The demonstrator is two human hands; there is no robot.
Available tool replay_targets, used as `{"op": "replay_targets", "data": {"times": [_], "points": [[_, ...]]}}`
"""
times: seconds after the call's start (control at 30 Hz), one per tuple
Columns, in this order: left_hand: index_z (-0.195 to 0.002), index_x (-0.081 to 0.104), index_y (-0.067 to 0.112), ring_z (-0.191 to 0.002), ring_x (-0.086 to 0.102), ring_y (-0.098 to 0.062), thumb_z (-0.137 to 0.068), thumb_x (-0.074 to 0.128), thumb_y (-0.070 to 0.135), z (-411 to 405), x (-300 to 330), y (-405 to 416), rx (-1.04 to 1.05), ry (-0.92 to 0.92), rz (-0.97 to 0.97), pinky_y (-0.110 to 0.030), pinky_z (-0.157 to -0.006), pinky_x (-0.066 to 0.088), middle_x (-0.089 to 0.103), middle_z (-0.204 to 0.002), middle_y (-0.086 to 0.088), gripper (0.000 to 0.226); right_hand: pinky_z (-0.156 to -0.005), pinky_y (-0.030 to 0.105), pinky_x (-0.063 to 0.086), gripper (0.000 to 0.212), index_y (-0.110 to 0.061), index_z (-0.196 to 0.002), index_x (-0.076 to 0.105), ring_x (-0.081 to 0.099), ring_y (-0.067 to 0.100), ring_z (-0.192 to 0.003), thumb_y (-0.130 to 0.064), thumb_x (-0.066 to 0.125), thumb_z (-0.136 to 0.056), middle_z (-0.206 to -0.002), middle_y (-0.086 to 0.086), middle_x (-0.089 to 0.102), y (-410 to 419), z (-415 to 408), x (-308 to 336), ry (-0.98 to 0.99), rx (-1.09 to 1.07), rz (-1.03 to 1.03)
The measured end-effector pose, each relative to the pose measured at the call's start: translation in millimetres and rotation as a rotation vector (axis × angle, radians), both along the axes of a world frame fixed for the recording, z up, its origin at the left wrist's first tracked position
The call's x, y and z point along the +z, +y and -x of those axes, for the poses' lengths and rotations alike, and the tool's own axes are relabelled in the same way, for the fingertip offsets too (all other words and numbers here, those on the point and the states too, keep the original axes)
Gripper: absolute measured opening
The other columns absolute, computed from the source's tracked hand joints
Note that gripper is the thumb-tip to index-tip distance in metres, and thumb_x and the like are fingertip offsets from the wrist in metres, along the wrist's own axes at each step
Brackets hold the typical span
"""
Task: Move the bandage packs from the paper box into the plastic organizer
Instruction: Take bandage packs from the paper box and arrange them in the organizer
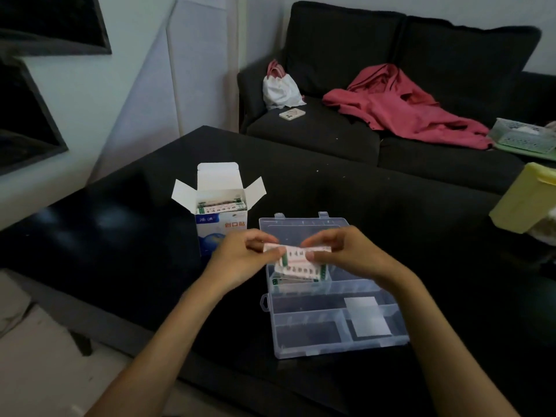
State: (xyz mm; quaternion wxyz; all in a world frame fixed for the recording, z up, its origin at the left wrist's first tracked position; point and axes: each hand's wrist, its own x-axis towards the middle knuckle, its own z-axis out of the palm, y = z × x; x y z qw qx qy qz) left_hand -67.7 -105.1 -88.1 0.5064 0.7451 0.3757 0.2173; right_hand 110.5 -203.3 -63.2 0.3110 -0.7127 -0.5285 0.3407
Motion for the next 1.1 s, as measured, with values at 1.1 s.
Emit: {"op": "replay_targets", "data": {"times": [1.1], "points": [[-0.103, 0.067, 0.034, -0.077, 0.055, -0.004, -0.084, 0.067, 0.044, 0, -7, 1, -0.068, 0.39, -0.462, -0.018, -0.06, 0.039, 0.052, -0.076, 0.014, 0.021, -0.081, 0.033, 0.055, 0.015, -0.027, -0.073, 0.063, 0.062, 0.01, -0.085, -0.026, 0.078, -0.075, -0.092, -0.005, 0.068, 18, 11, -31, -0.514, -0.08, 0.11]]}}
